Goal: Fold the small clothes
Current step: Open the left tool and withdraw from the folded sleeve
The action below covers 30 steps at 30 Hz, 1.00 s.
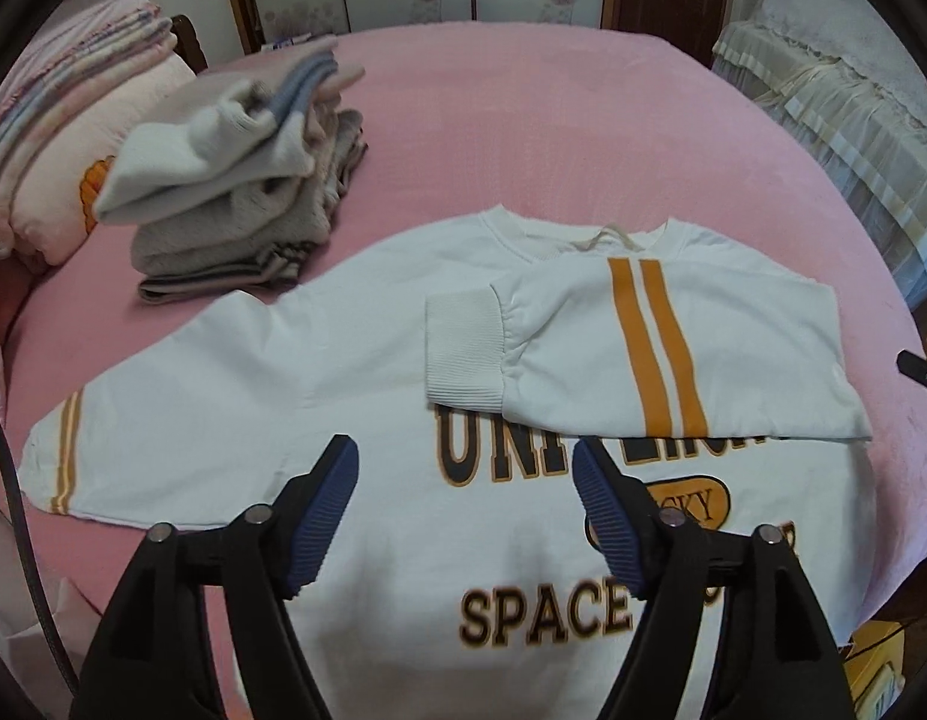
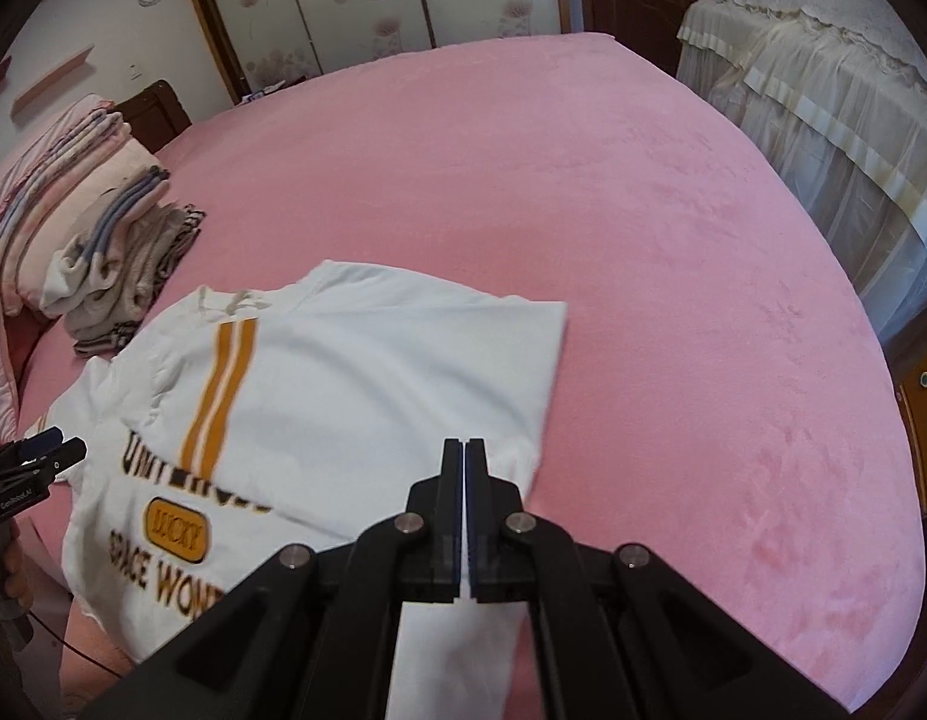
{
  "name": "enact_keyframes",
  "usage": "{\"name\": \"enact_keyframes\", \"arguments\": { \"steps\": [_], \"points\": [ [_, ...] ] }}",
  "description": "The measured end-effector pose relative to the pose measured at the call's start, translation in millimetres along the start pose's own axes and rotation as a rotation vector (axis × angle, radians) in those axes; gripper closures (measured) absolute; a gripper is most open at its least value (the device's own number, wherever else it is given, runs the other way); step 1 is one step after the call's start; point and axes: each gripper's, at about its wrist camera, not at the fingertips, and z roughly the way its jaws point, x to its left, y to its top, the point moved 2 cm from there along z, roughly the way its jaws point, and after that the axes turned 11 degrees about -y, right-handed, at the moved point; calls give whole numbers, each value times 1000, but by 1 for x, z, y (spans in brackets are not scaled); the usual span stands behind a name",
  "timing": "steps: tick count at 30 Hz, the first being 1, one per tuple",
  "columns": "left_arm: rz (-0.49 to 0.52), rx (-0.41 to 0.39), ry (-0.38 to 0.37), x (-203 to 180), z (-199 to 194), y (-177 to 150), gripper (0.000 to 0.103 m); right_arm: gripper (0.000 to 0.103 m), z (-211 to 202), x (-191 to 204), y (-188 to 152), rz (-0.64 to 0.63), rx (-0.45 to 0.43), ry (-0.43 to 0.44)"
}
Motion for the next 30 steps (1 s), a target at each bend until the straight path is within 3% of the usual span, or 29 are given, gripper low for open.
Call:
{"name": "enact_keyframes", "arguments": {
  "steps": [3,8,21,30],
  "points": [
    [-3,-39,-8,3,-29,-2,28,103,-20,18,-8,2,-23,16],
    [-17,-110,-19,8,-66,-6,14,103,-49,48,-22,0,-64,14],
    [-47,-187,-55,23,-115,-22,12,99,-97,126,-57,-60,-82,83],
    [-102,-216,-1,62,-125,-29,9,99,-107,181,-57,-154,-99,120]
  ]
}}
